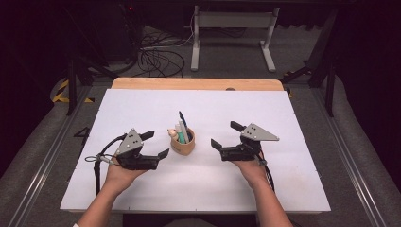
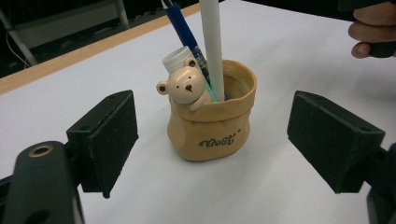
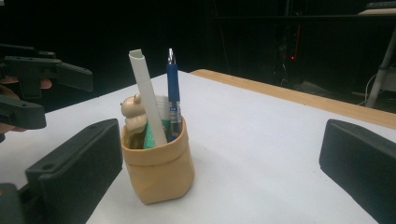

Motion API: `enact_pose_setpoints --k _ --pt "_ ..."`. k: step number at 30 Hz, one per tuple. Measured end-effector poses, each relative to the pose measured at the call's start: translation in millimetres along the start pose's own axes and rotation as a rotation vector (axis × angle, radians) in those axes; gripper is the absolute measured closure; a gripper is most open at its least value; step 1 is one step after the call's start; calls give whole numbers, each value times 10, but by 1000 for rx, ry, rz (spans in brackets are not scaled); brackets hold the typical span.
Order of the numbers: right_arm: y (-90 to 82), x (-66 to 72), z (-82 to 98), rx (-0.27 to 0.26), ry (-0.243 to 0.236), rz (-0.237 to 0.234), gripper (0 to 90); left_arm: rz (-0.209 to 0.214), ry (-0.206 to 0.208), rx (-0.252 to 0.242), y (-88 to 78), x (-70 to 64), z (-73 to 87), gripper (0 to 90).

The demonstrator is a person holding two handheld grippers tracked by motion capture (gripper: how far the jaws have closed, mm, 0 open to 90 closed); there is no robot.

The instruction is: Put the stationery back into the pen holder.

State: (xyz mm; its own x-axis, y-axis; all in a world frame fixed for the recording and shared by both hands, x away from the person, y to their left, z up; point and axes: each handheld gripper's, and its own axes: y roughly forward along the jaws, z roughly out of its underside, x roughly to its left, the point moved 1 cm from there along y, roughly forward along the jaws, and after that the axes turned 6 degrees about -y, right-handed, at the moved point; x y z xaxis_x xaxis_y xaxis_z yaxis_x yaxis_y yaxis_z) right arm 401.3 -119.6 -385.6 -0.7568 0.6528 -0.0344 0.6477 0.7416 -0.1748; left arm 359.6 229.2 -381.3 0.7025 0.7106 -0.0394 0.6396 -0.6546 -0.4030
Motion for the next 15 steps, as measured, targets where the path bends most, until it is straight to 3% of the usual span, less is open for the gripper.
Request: enact_pose_setpoints --k 6,15 --pt "-110 -42 11 7 -13 -5 2 5 -5 -14 -28 20 8 164" --pt "-297 -146 20 -2 -7 24 2 1 -2 -22 -71 33 21 160"
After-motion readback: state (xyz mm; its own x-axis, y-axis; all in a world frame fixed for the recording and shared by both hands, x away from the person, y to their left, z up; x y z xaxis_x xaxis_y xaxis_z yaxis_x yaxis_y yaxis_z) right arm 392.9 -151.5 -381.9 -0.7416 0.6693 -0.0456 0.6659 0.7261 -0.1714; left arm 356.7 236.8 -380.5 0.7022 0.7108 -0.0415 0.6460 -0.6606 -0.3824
